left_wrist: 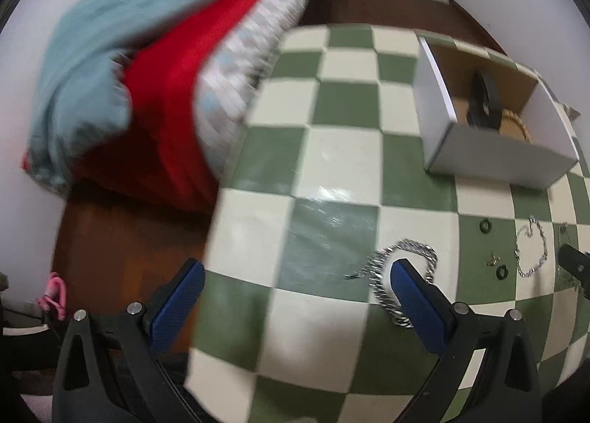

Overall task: Organize jewelry
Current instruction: 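Grasp the thick silver chain with left tool while right tool grasps the heart chain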

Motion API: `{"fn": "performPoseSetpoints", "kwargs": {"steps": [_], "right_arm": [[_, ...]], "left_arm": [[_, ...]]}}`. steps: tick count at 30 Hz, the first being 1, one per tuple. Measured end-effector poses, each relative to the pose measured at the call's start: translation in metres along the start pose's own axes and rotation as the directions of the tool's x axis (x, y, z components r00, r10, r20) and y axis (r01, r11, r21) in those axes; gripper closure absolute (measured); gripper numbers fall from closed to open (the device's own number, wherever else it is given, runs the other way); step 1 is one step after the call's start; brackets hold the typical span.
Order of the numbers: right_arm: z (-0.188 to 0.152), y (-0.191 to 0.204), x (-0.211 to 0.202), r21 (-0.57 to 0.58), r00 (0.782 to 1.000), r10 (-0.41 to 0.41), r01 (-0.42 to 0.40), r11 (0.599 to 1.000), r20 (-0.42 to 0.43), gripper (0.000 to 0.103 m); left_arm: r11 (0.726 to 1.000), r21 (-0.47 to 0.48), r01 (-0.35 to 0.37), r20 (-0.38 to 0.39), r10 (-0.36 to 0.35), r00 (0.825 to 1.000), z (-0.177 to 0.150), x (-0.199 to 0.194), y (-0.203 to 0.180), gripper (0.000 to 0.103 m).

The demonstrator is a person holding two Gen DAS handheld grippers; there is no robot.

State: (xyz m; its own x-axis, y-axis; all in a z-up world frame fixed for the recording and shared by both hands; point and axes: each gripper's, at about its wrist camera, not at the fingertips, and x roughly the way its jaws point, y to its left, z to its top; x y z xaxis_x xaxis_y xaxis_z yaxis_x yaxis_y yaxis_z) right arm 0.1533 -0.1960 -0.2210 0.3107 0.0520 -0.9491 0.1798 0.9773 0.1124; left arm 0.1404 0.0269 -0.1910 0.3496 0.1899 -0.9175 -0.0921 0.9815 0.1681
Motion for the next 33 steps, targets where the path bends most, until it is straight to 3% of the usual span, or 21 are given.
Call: {"fn": "performPoseSetpoints", "kwargs": {"steps": [6,9,10,11,13,15,16,18,30,31,33], "right_arm": [[0.001,0.010,0.026,-0.022,0.999,-0.011,0.010,1.000,-0.032,0.036],[0.001,0.012,0.036,-0.037,0.999,-0.033,0.032,0.999,-0.043,0.038],[0.001,0.012,0.039,-0.038,0.998,-0.034,0.032,0.999,-0.047,0.039],[0.000,0.015,0.039,-0.056,0.998,-0.051,0.049,0.997,-0.030,0.039],[0.000,0.020,0.041,-0.084,0.997,-0.072,0.070,0.994,-0.018,0.044],[-0.002,0.030,0.042,-0.122,0.995,-0.103,0.102,0.987,0.002,0.056],[-0.002,0.033,0.041,-0.130,0.995,-0.096,0.097,0.987,0.014,0.073],[-0.001,0.037,0.039,-0.134,0.995,-0.100,0.103,0.986,0.030,0.092],[-0.003,0.024,0.024,-0.092,0.998,-0.031,0.036,0.995,0.046,0.093],[-0.003,0.023,0.019,-0.088,0.998,-0.018,0.023,0.996,0.053,0.093],[-0.004,0.025,0.009,-0.089,0.998,-0.004,0.010,0.996,0.068,0.093]], "left_arm": [[0.999,0.043,0.034,-0.077,-0.031,0.997,-0.004,0.031,-0.022,0.026],[0.997,0.032,0.064,-0.046,-0.063,0.997,-0.006,0.029,-0.024,0.038],[0.996,0.028,0.083,-0.041,-0.081,0.996,-0.006,0.028,-0.024,0.056],[0.992,0.018,0.122,-0.029,-0.122,0.992,-0.007,0.025,-0.023,0.082],[0.991,0.034,0.126,-0.023,-0.126,0.992,-0.008,0.023,-0.028,0.096],[0.993,0.047,0.107,-0.013,-0.107,0.994,-0.008,0.022,-0.032,0.096],[0.994,0.051,0.101,-0.007,-0.101,0.995,-0.008,0.022,-0.033,0.096],[0.994,0.058,0.094,0.000,-0.094,0.996,-0.011,0.019,-0.035,0.097],[0.992,0.069,0.108,0.058,-0.112,0.992,-0.010,-0.002,-0.037,0.097],[0.991,0.071,0.113,0.065,-0.117,0.991,-0.009,-0.006,-0.037,0.103],[0.990,0.072,0.125,0.079,-0.130,0.988,-0.007,-0.015,-0.038,0.103]]}}
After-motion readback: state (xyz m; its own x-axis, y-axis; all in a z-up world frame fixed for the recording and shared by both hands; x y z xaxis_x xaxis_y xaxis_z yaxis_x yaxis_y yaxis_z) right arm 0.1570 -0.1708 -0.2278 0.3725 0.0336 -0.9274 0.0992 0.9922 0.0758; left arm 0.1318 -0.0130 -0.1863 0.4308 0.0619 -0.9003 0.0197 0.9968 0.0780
